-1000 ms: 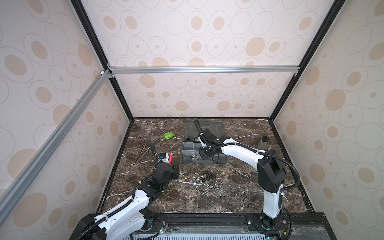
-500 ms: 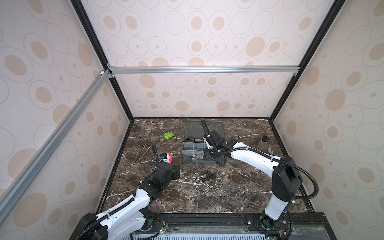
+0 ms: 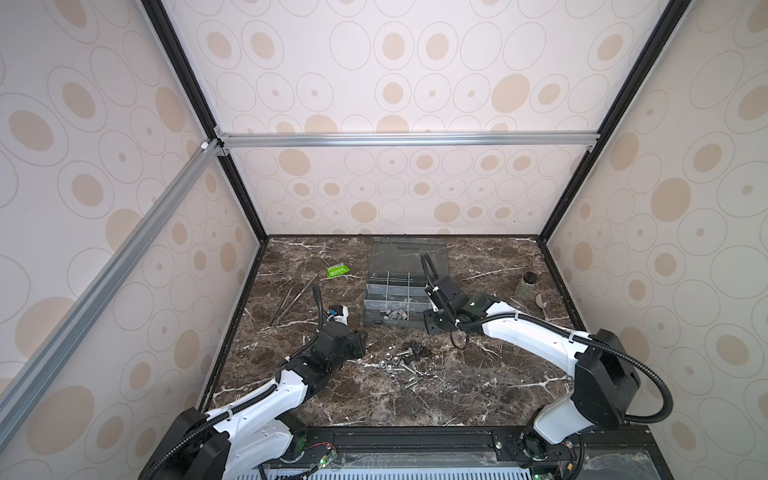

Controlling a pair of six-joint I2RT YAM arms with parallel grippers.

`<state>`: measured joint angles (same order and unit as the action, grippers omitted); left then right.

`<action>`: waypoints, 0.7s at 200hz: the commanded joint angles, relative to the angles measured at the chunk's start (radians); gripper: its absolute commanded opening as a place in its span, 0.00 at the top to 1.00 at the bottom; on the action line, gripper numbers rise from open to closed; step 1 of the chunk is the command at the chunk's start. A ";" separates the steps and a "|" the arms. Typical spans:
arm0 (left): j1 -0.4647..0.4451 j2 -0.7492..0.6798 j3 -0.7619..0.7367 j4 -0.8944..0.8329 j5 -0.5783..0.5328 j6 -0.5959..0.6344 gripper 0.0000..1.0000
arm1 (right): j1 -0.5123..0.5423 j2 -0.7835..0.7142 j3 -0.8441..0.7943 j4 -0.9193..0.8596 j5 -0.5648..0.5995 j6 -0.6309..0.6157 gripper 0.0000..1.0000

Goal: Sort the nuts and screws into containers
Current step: 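Draw the right gripper back from the box toward the pile, then move both grippers down over the pile of nuts and bolts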

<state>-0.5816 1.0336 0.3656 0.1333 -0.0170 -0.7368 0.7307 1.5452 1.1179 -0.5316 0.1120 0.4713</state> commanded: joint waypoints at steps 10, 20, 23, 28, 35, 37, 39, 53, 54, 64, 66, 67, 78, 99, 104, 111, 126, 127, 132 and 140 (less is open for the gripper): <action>0.000 -0.002 0.038 0.013 0.038 0.040 0.60 | -0.007 -0.054 -0.058 0.015 0.033 0.043 0.65; -0.003 -0.004 0.038 0.011 0.040 0.050 0.60 | -0.008 -0.064 -0.070 0.018 0.036 0.050 0.65; -0.006 -0.004 0.038 0.010 0.042 0.054 0.60 | -0.007 -0.066 -0.076 0.019 0.038 0.051 0.65; -0.008 -0.003 0.038 0.010 0.047 0.060 0.60 | -0.007 -0.070 -0.084 0.022 0.040 0.054 0.65; -0.009 -0.001 0.042 0.007 0.056 0.069 0.60 | -0.007 -0.077 -0.094 0.024 0.042 0.059 0.65; -0.009 -0.001 0.044 0.004 0.059 0.073 0.60 | -0.008 -0.079 -0.097 0.026 0.044 0.060 0.65; -0.011 0.000 0.046 0.004 0.061 0.077 0.60 | -0.007 -0.081 -0.099 0.026 0.044 0.060 0.65; -0.019 0.006 0.060 -0.010 0.074 0.101 0.60 | -0.008 -0.093 -0.116 0.027 0.048 0.068 0.65; -0.020 0.006 0.061 -0.010 0.074 0.102 0.60 | -0.008 -0.094 -0.115 0.027 0.049 0.068 0.65; -0.028 0.015 0.069 -0.015 0.081 0.117 0.60 | -0.008 -0.107 -0.129 0.030 0.055 0.071 0.65; -0.030 0.017 0.070 -0.015 0.083 0.120 0.60 | -0.008 -0.108 -0.131 0.029 0.056 0.072 0.65; -0.030 0.018 0.071 -0.016 0.085 0.122 0.60 | -0.008 -0.109 -0.133 0.030 0.056 0.073 0.65; -0.040 0.032 0.082 -0.022 0.098 0.136 0.60 | -0.008 -0.123 -0.148 0.027 0.064 0.080 0.65; -0.072 0.058 0.106 -0.046 0.104 0.160 0.61 | -0.010 -0.150 -0.172 0.018 0.077 0.087 0.65; -0.078 0.062 0.107 -0.044 0.104 0.160 0.61 | -0.010 -0.157 -0.179 0.016 0.081 0.089 0.65; -0.088 0.071 0.109 -0.043 0.107 0.160 0.61 | -0.010 -0.165 -0.189 0.015 0.087 0.093 0.65; -0.109 0.094 0.114 -0.039 0.115 0.156 0.63 | -0.012 -0.187 -0.215 0.015 0.096 0.105 0.65; -0.110 0.095 0.115 -0.040 0.115 0.156 0.63 | -0.012 -0.189 -0.217 0.016 0.095 0.107 0.65; -0.117 0.104 0.117 -0.039 0.116 0.154 0.64 | -0.012 -0.197 -0.225 0.017 0.098 0.111 0.65; -0.127 0.118 0.119 -0.034 0.117 0.154 0.64 | -0.013 -0.206 -0.235 0.017 0.100 0.116 0.65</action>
<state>-0.6796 1.1183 0.4427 0.1162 0.0856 -0.6098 0.7269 1.3781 0.9169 -0.5041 0.1799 0.5529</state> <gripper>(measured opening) 0.365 0.351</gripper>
